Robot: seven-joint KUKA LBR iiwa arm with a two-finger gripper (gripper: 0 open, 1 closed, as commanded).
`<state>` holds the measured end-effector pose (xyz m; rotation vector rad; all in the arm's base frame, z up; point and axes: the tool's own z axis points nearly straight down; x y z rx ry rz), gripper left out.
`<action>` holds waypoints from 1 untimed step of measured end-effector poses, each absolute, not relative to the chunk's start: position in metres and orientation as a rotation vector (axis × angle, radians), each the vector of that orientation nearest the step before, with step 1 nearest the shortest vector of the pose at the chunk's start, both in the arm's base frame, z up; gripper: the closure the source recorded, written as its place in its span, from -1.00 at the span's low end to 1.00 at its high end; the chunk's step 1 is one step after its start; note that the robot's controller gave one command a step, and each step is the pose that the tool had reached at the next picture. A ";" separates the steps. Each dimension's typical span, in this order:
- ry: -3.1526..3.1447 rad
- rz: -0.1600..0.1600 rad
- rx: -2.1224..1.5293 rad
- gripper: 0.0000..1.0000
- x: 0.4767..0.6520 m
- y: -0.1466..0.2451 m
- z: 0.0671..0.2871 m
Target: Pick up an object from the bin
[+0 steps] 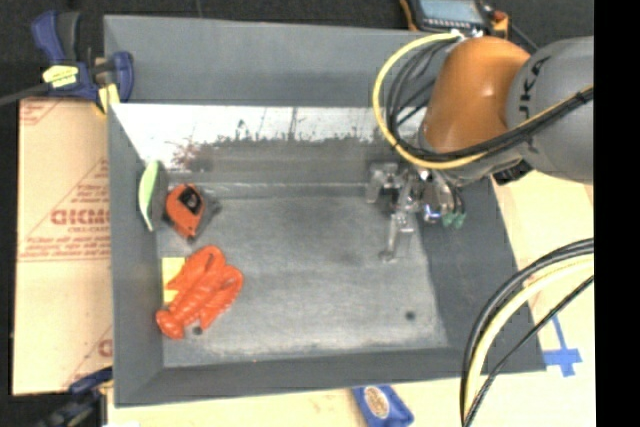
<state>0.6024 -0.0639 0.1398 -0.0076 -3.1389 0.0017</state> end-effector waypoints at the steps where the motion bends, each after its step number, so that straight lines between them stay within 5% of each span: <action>1: -3.146 0.003 -0.006 -1.00 0.604 -0.064 0.145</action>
Offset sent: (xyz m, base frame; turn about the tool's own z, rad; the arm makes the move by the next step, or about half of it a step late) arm 0.0444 -0.0054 0.0021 -0.1260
